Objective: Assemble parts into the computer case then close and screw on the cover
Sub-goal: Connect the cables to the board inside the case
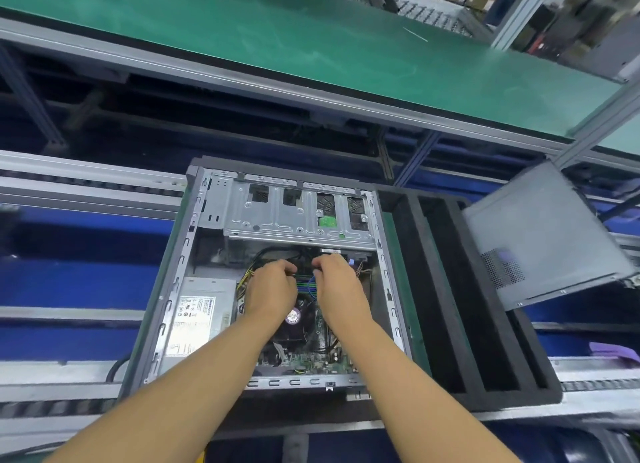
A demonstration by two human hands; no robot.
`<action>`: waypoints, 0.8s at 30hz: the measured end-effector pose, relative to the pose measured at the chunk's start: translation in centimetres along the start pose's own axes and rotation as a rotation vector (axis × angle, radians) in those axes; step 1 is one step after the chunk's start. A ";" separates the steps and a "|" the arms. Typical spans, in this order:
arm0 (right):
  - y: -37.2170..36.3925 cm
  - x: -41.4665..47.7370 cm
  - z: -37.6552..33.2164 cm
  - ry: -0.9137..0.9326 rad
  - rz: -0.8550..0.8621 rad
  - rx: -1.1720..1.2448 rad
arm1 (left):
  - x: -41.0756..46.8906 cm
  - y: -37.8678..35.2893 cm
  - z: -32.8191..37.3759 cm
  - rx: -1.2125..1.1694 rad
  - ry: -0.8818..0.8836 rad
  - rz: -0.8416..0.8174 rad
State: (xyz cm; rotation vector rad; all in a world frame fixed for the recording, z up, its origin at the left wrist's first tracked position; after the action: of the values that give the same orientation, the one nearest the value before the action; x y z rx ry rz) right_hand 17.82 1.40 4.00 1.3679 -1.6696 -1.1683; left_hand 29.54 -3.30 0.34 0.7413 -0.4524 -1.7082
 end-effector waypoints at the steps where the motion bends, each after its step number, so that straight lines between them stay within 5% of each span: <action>1: -0.3 0.4 -0.1 0.002 -0.013 -0.006 | 0.0 0.0 -0.1 0.006 0.002 -0.013; 13: -3.2 2.8 -2.3 0.210 -0.195 -0.501 | 0.0 0.2 0.0 -0.135 0.104 -0.060; 24: -4.2 4.8 -2.4 0.163 -0.232 -0.499 | -0.4 0.6 0.3 -0.153 0.119 -0.108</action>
State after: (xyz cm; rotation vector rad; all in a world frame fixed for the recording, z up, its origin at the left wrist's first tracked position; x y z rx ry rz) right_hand 20.45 -4.03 0.76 1.3082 -1.0298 -1.4416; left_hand 29.82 -3.14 1.04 0.7614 -0.2001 -1.7659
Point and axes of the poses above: each hand's wrist, its own x-axis towards the middle knuckle, its own y-axis out of the back of the hand, z = x × y, the point moved 1 cm from there along x, towards the middle knuckle, and after that the axes turned 1 degree about -x, right-handed, at the moved point
